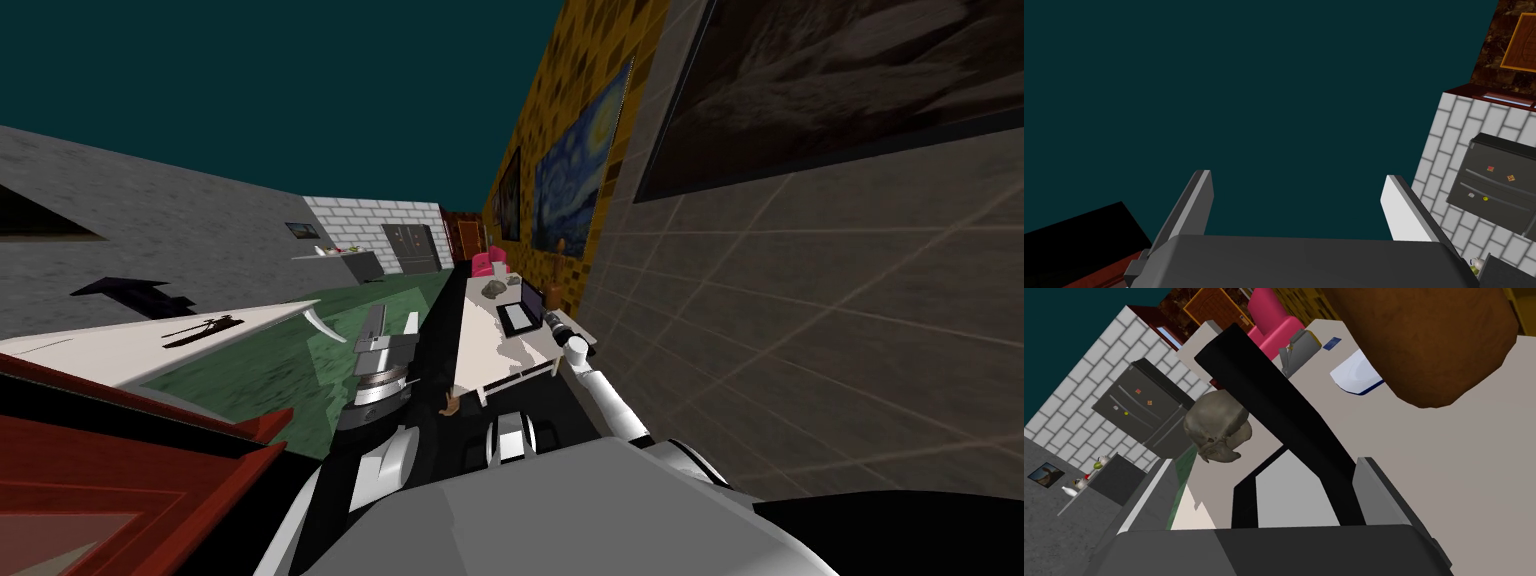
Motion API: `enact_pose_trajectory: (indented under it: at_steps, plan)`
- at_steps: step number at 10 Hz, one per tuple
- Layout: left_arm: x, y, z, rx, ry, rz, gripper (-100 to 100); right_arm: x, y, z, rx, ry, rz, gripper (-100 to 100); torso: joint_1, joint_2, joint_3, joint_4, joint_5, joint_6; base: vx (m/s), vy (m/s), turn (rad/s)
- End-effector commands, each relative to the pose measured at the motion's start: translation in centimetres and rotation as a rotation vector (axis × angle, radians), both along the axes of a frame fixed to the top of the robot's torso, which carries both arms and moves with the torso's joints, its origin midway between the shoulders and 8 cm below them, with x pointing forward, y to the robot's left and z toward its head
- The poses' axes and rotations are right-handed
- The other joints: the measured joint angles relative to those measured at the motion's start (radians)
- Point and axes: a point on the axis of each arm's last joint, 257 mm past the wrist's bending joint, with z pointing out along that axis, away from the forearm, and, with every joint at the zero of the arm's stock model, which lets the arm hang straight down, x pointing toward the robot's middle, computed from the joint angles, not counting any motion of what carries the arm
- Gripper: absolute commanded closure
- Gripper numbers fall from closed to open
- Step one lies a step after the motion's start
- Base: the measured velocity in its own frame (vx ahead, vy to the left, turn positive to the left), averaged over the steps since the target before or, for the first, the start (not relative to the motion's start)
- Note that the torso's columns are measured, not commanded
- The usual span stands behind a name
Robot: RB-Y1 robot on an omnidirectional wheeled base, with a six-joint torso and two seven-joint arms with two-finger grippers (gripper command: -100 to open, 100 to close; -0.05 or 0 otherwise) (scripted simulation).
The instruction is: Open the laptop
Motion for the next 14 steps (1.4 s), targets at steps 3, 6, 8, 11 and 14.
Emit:
enact_pose_trajectory:
  at_steps: [3, 6, 8, 11, 14]
  plan:
    - [0.0, 0.0, 0.0, 0.000, 0.000, 0.000, 0, 0.7, 1.7, -0.7, 0.077, 0.027, 0.057, -100, 0.003, 0.000, 0.000, 0.000, 0.001, 0.000, 0.015, -0.053, 0.012]
    - [0.0, 0.0, 0.0, 0.000, 0.000, 0.000, 0, 1.1, 2.4, -0.9, 0.111, 0.042, 0.086, -100, 0.001, 0.000, 0.000, 0.000, 0.000, 0.000, 0.013, -0.050, 0.026]
    - [0.0, 0.0, 0.0, 0.000, 0.000, 0.000, 0, 1.2, 2.4, -1.0, 0.116, 0.046, 0.092, -100, 0.001, 0.000, 0.000, 0.000, 0.000, 0.000, 0.015, -0.040, 0.025]
    - [0.0, 0.0, 0.0, 0.000, 0.000, 0.000, 0, 1.5, 2.0, -0.8, 0.119, 0.047, 0.094, 100, 0.003, -0.001, -0.001, -0.001, 0.001, 0.000, 0.044, 0.018, 0.002]
    - [0.0, 0.0, 0.0, 0.000, 0.000, 0.000, 0, 1.7, 2.9, -1.0, -0.036, 0.033, 0.071, 100, 0.001, 0.003, 0.002, 0.001, -0.001, -0.002, -0.029, 0.010, 0.065]
